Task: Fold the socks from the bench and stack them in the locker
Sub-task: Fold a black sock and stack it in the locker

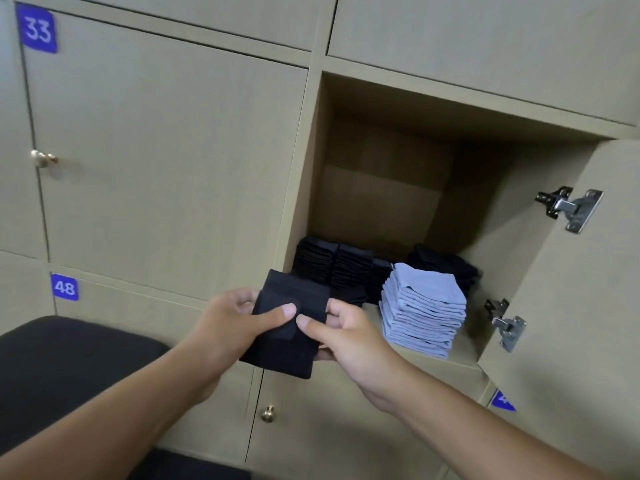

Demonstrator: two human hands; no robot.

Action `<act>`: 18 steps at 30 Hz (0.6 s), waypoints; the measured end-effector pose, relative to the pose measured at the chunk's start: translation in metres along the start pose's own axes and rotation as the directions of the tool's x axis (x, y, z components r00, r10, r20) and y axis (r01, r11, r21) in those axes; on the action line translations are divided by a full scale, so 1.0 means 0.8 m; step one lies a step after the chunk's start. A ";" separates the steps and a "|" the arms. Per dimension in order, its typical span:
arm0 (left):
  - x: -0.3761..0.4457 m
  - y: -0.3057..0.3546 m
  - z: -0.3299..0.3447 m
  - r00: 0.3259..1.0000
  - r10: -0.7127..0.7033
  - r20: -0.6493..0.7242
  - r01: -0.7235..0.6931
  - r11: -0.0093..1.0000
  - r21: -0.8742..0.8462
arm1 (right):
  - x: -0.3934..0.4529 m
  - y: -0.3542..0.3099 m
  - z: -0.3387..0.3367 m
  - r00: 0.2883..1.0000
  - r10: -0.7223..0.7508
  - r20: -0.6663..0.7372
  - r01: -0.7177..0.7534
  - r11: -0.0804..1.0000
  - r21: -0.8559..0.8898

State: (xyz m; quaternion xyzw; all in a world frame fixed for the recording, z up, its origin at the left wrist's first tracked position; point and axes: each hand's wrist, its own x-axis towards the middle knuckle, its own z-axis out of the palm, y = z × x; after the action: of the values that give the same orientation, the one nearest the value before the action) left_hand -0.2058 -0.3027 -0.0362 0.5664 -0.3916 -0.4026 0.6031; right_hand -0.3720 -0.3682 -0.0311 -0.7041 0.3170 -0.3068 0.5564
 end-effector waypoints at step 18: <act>0.057 -0.028 0.032 0.993 0.040 0.114 -0.054 0.991 0.126 | 0.043 0.021 -0.054 0.988 -0.088 -0.128 0.064 0.981 -0.183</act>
State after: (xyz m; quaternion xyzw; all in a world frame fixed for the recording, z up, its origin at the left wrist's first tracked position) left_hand -0.2137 -0.3550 -0.0563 0.5716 -0.4630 -0.3930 0.5518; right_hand -0.3869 -0.4235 -0.0364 -0.7402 0.3529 -0.3455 0.4563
